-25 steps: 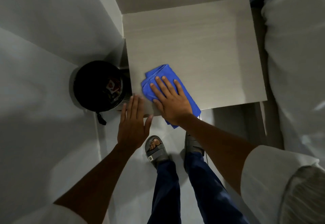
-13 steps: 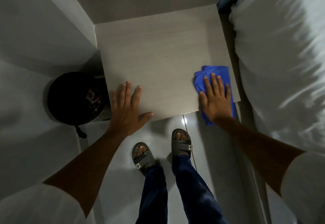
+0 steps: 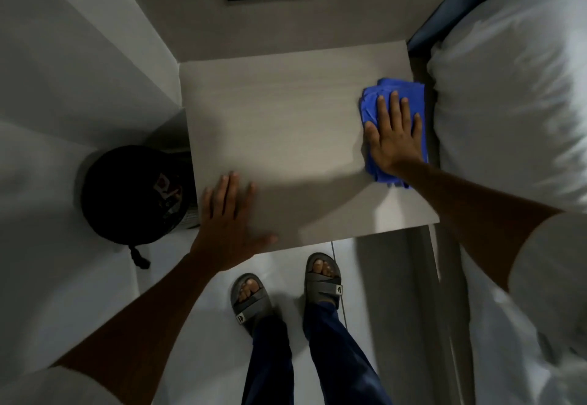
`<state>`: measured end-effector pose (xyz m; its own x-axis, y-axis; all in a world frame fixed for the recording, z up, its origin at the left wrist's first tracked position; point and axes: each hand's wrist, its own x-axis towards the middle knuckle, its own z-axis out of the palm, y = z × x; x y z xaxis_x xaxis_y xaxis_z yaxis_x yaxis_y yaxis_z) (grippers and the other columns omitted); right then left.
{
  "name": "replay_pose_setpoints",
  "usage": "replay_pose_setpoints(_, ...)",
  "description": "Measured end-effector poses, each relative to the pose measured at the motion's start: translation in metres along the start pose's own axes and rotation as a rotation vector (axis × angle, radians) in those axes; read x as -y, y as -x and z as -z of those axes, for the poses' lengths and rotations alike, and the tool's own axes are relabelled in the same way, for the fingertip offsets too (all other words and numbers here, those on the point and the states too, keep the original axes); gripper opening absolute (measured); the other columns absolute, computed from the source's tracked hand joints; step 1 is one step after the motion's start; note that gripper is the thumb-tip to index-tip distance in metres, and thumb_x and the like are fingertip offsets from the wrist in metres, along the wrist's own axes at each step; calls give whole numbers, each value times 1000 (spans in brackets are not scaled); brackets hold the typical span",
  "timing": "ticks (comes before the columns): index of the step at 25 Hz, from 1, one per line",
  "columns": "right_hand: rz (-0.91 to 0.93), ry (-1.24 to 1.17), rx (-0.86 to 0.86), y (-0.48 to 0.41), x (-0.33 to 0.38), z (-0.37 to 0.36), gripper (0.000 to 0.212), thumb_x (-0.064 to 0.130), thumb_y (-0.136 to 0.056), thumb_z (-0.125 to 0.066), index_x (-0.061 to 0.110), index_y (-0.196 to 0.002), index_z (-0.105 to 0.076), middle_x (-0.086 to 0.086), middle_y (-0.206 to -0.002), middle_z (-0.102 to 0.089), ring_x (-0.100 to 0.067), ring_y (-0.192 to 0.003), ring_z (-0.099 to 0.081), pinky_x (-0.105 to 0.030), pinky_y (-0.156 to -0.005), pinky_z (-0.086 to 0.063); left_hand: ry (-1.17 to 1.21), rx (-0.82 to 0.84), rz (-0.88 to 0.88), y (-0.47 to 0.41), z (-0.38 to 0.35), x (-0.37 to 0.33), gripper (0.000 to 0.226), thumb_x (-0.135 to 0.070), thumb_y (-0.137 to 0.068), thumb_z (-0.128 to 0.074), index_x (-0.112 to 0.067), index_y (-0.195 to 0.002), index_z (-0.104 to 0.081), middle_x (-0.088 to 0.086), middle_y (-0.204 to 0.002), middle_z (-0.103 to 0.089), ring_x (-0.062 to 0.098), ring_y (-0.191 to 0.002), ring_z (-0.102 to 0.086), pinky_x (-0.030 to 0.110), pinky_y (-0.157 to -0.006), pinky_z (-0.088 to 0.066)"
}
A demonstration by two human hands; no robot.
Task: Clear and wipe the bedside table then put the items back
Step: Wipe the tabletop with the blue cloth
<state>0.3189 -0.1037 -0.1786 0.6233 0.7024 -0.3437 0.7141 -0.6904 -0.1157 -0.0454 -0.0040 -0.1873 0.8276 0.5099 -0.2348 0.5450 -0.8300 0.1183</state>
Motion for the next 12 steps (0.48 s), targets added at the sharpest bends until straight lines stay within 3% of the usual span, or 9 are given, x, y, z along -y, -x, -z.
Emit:
replay_pose_setpoints(6,121,24,1,-66,56,20,65,53,-101,-15,21,-156,1,-7,-166,5,-27,-152,7,-51,-120,5,89,92,30,1,1,3,110,-89,-75,-25,-17,-155,-3,22,-163,-3,36,-151,2,56,-120,-1)
replay_pose_setpoints(12,496,107,49,-56,202,1,61,46,-103,-24,23,-157,-7,-3,-167,-2,-24,-152,1,-48,-120,4,90,100,61,-1,4,0,110,-89,-74,-24,-16,-155,-12,23,-161,-13,38,-149,-8,55,-119,-3)
